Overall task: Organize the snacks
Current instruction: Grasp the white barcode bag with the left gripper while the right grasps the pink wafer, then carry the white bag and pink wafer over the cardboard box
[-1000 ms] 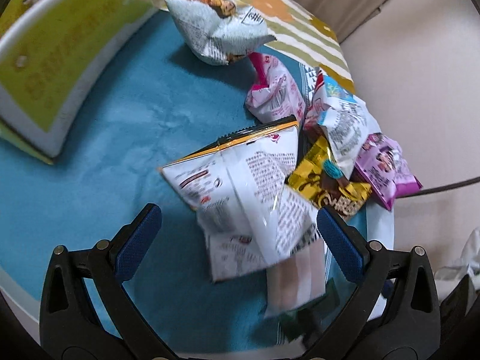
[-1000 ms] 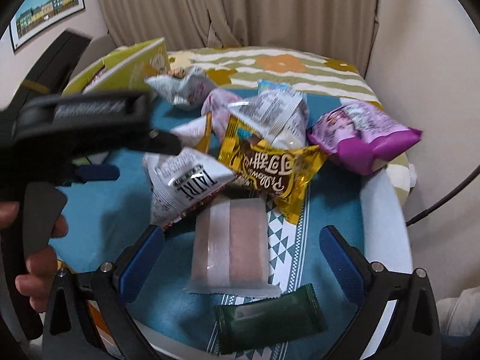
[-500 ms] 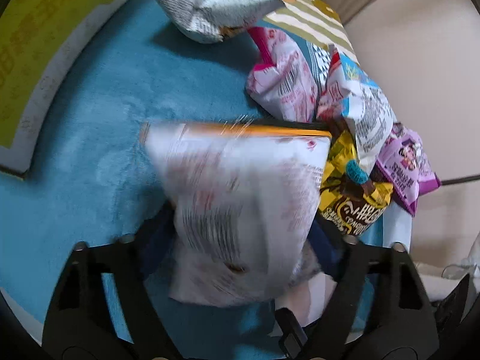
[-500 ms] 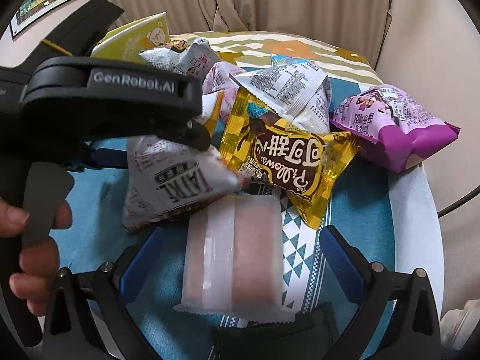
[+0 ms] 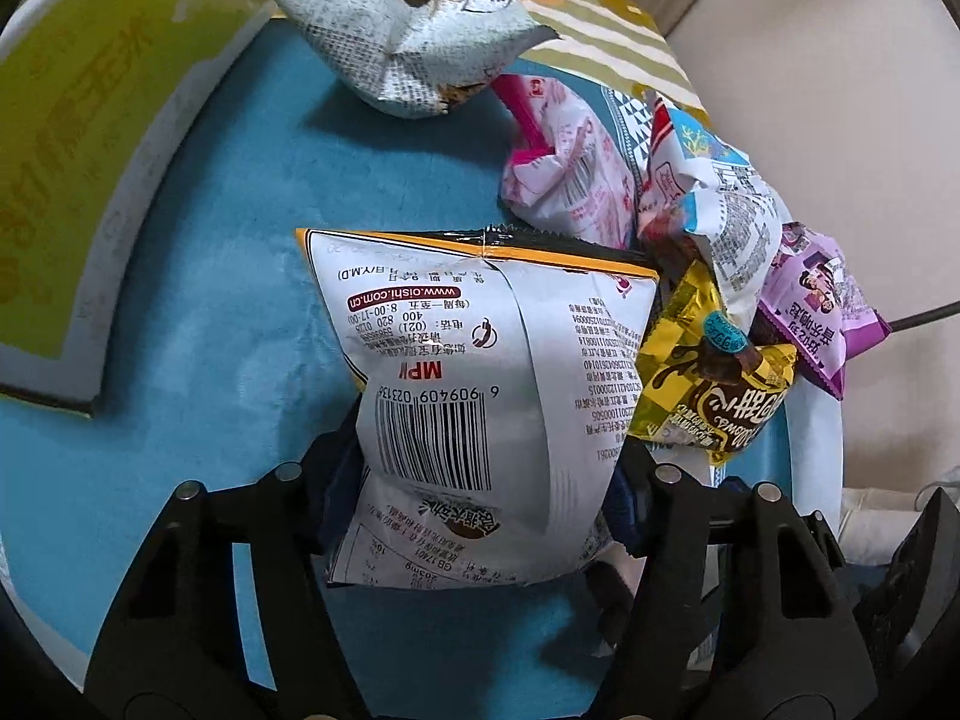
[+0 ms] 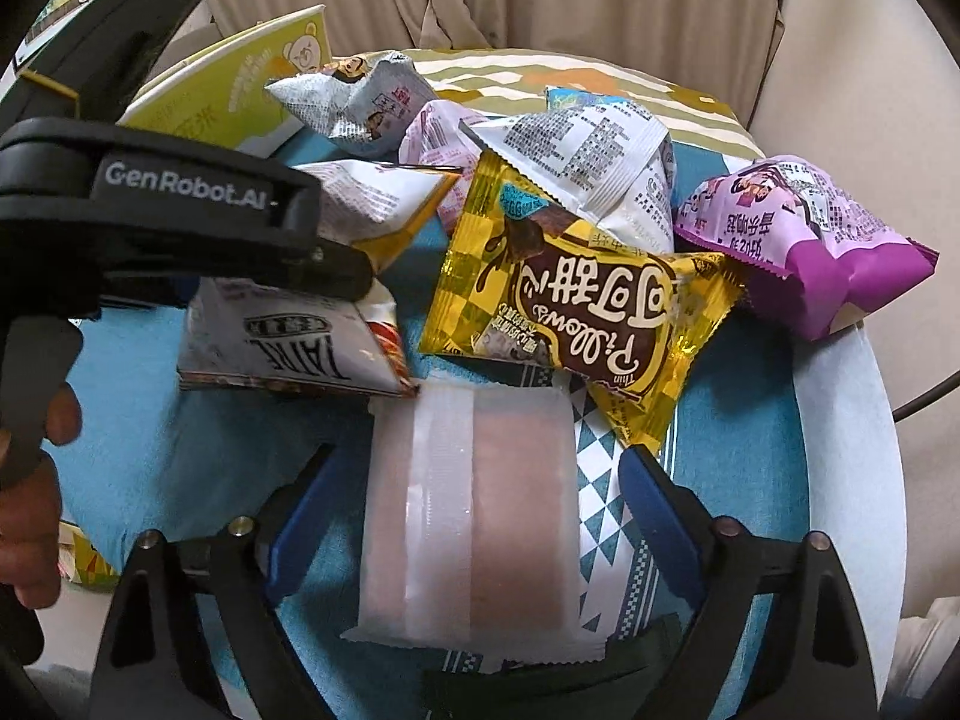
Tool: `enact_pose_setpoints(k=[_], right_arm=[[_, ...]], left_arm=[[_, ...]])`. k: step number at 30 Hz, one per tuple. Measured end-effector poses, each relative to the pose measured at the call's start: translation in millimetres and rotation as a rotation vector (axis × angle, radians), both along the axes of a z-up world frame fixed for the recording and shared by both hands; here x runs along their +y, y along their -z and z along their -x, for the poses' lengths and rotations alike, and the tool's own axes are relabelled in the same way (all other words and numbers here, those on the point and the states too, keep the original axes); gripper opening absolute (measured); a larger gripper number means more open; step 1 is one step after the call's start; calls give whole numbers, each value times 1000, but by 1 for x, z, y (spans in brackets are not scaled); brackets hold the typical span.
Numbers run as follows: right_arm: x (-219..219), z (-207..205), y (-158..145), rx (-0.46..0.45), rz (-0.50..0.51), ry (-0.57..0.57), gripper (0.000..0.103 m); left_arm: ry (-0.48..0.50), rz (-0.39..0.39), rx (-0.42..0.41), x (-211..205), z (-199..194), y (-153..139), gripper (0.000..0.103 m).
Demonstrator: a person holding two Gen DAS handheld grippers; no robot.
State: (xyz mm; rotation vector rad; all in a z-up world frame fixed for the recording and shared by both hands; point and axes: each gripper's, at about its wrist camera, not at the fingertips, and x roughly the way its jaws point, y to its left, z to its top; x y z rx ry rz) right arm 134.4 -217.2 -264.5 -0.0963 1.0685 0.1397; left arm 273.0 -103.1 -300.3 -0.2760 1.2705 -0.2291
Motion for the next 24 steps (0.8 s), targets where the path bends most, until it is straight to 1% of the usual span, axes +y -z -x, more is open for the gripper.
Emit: enact_pose_setpoints(k=[1,8,9,10,13,15,18,20,24], right_arm=[[0,0,0,3,-1,2,84],[5,1,4,12,8,9,84],[4,1,5,13,10,10,82],[5,0,7,15,10,9,75],[7,2,12,43,4,4,63],[9,5,13,42,19,5,60],[8,6,12,44,8,7,59],[6,8,9,43,-6,13,59],[5,13,-7,7,-15,16,58]], left_arm=[[1,-3,-1,1,1,-1,62],[5,-22,-15,13,10,-4,62],[6,-24,-17,12,11,-4,62],[8,-25,-18,13,12,-5,62],[8,-37,-26,19,19,-5,62],[4,-39,-29,22,23,-5,62],[-1,-36,-31,26,28,-7,62],[-3,-36,-39,17,23,-10,62],[4,-36,-73,17,34,-25,62]])
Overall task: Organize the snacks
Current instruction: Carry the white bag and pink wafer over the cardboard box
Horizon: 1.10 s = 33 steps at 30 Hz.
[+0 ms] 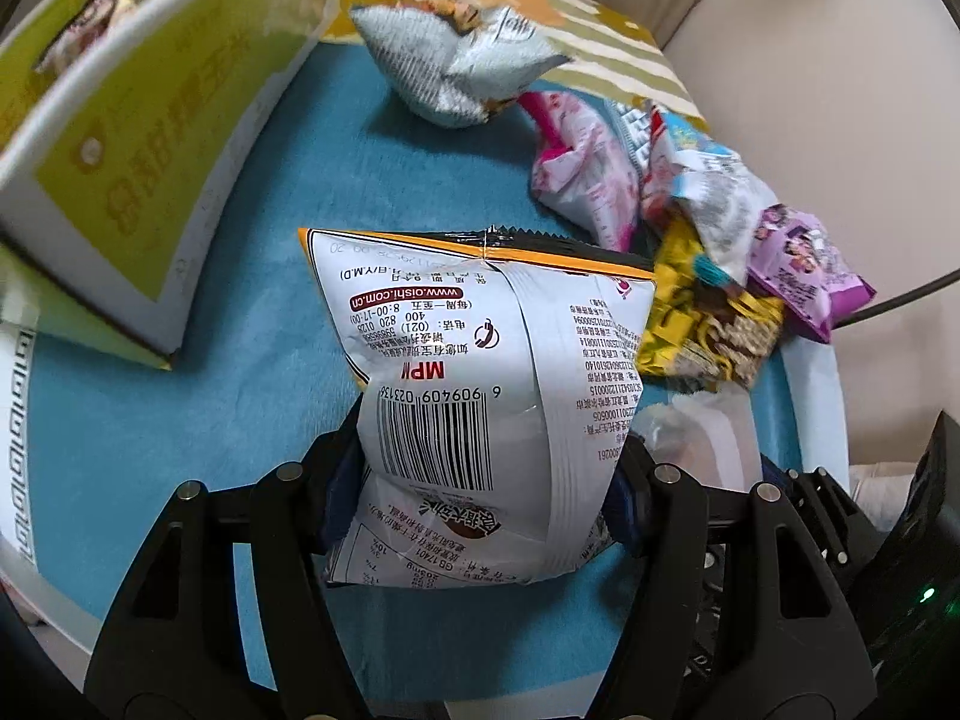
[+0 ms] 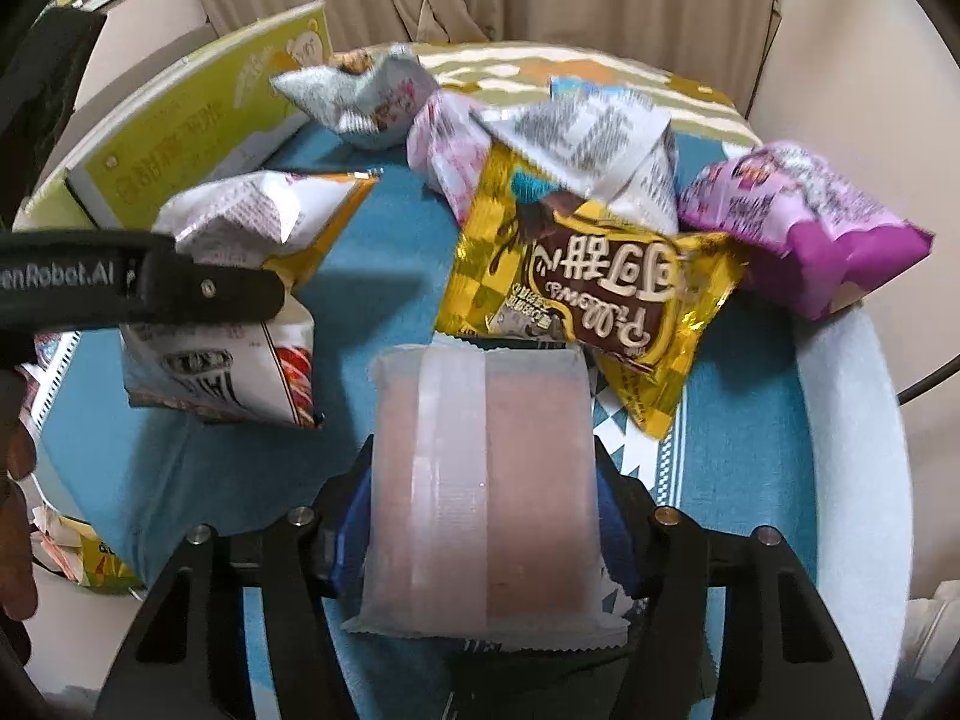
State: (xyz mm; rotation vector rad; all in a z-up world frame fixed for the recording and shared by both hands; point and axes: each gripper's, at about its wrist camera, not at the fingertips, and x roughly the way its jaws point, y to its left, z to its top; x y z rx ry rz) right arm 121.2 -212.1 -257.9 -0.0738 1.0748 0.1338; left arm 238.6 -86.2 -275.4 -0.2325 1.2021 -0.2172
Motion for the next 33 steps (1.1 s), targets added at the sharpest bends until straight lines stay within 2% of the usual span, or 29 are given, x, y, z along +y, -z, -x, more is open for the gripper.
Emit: enact_pose_setpoints(k=[4,10,15,19,26,33], right_arm=[[-3,4,-20,-32,-24,11,58],[2,6,-61,-95,-39,-11,58],[14,3,-95,-141,-62,-41,58],[29,-8,-121,-187,-66,-78,58],[77,-36,-168,-262,-107,-135,58],[146,-79,-186,-283,-120,-182,58]], left_arm=[[3,0,-42,7,13,-20,62],[-21,9,-113,24,30,-64,62],[-73,11,-182,55,40,-108,62],[-116,-19,-240,91,41,-141,62],[-177,-45,-282,157,21,-165,62],[-173,-114,-289,223,-18,-173,62]])
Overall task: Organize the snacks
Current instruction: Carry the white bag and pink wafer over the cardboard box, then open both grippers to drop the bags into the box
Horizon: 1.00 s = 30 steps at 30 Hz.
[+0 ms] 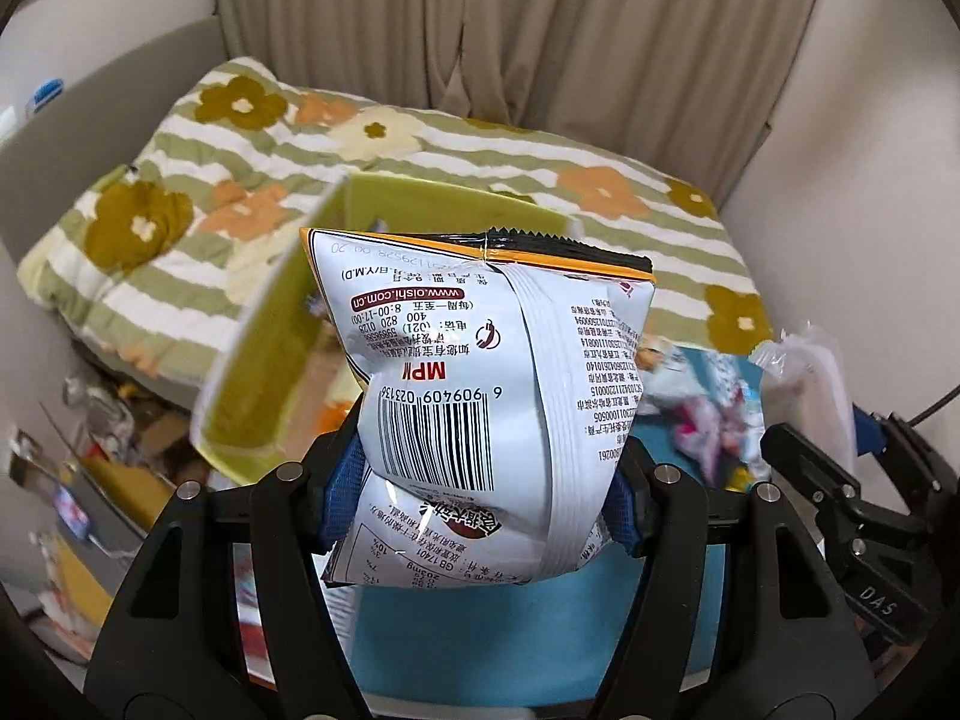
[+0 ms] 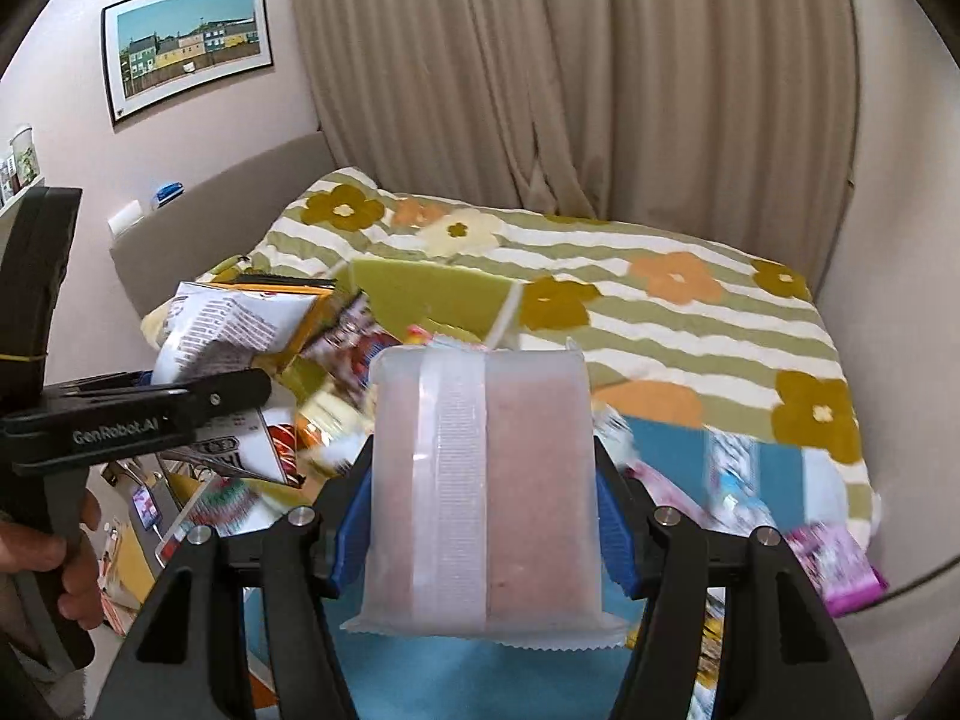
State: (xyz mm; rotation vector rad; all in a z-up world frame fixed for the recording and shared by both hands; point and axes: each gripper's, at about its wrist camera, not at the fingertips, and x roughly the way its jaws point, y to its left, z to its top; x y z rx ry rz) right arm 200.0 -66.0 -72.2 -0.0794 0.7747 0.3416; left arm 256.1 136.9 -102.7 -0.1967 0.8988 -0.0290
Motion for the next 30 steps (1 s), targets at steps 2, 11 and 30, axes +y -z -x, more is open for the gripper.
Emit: enact_pose_setpoints(k=[2,11,30], right_arm=[[21,-13,2,12,-1,-4,58],[84,-55,25,100,-9,45,58],[133,-77,64,217,10,79,58]], left_arm=[[10,-21,14,19,-14,3,62],[98,-41,119,74,-64,46,65],[151,40,123,126,-68,57,103]])
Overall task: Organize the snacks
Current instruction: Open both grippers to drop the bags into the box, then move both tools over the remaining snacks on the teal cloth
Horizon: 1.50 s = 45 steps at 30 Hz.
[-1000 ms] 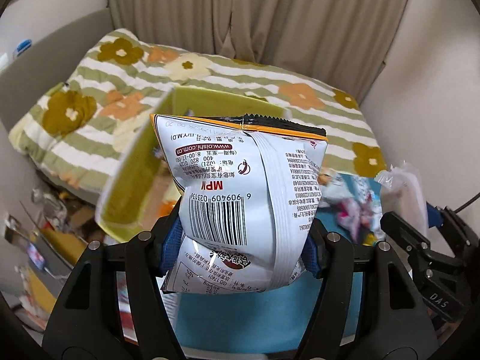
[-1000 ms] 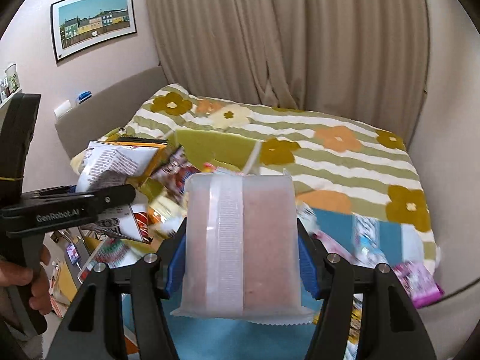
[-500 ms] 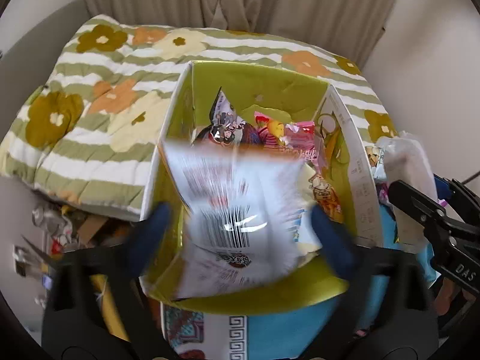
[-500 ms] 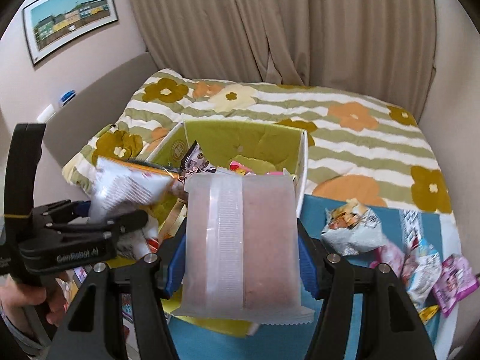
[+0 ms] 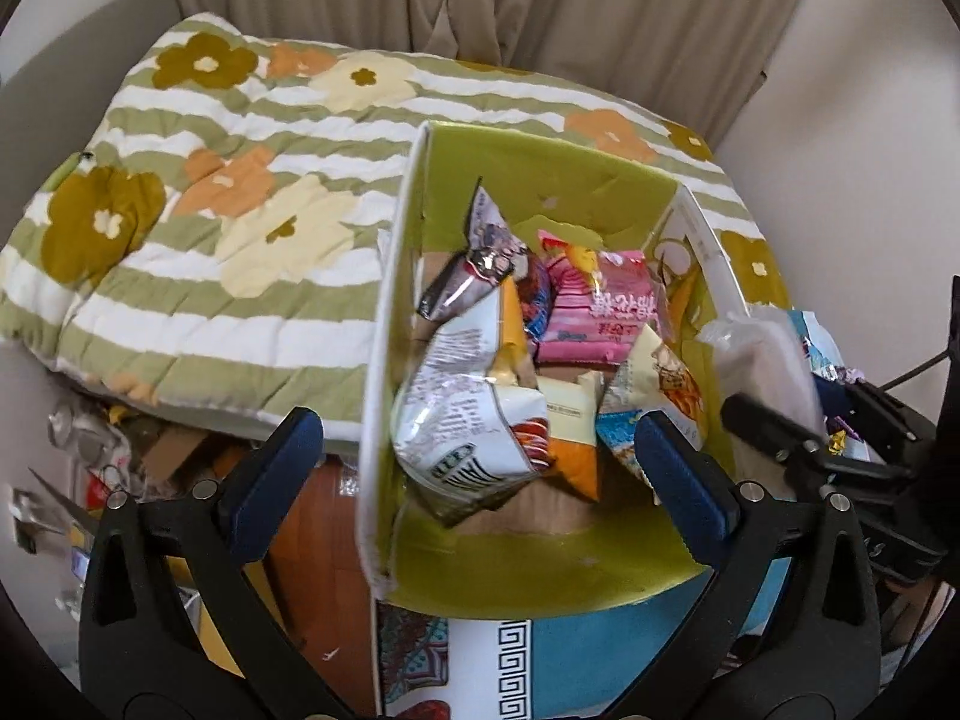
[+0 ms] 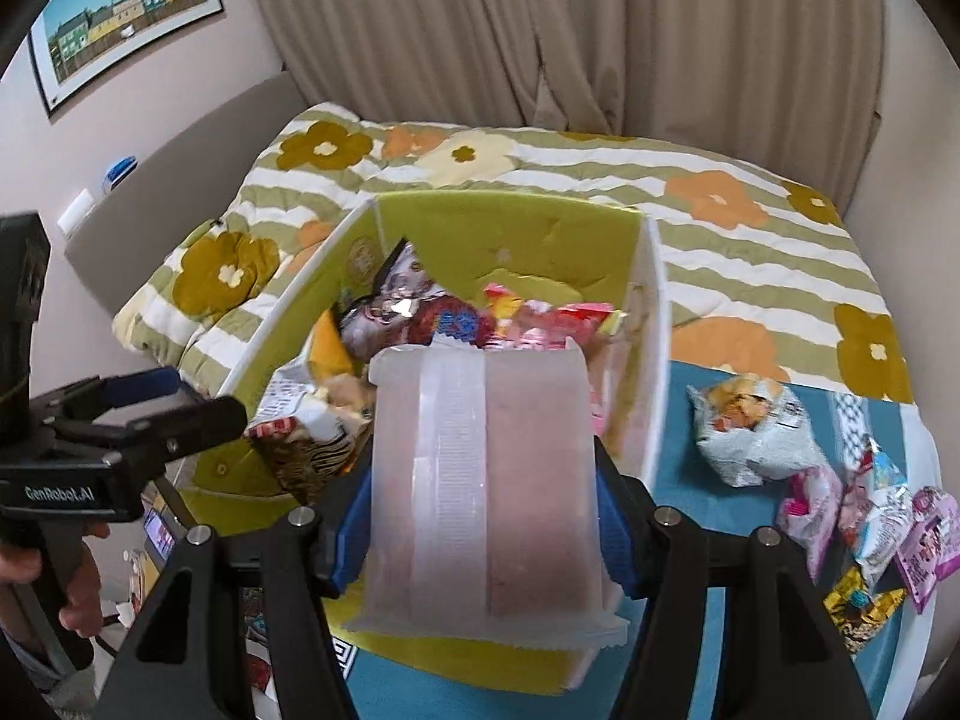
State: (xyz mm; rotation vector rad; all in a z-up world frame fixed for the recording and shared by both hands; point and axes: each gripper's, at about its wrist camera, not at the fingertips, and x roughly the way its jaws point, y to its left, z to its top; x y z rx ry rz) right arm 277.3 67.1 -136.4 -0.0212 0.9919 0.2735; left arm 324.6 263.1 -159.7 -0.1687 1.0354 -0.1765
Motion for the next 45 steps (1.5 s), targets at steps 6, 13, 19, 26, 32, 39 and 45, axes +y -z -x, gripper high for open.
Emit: enact_pose_setpoints(k=[6,13,19,26,32,39,45], right_arm=[[21,-5,12,22,11,-29,58],[32,2,13,-38,31,-66,100],[32,9,23,-47,73,-45,101],[26,17,17,-81,69,-34,101],[10,33,-4,-121,45,-25,101],[-22,58,-27,-151,2,-16,101],[-63,85,-45,-190,-10,15,101]], left_arm=[[-8,10,-5,9,-7,-1,103],[0,27,-10,14,-16,1,103],[28,21,12,9,-19,12,103],[24,12,1,6,-15,8,103],[1,-3,-50,-5,8,-13,103],[-14,-8,-105,-39,44,-40,103],[11,-12,-137,-85,74,-54,103]])
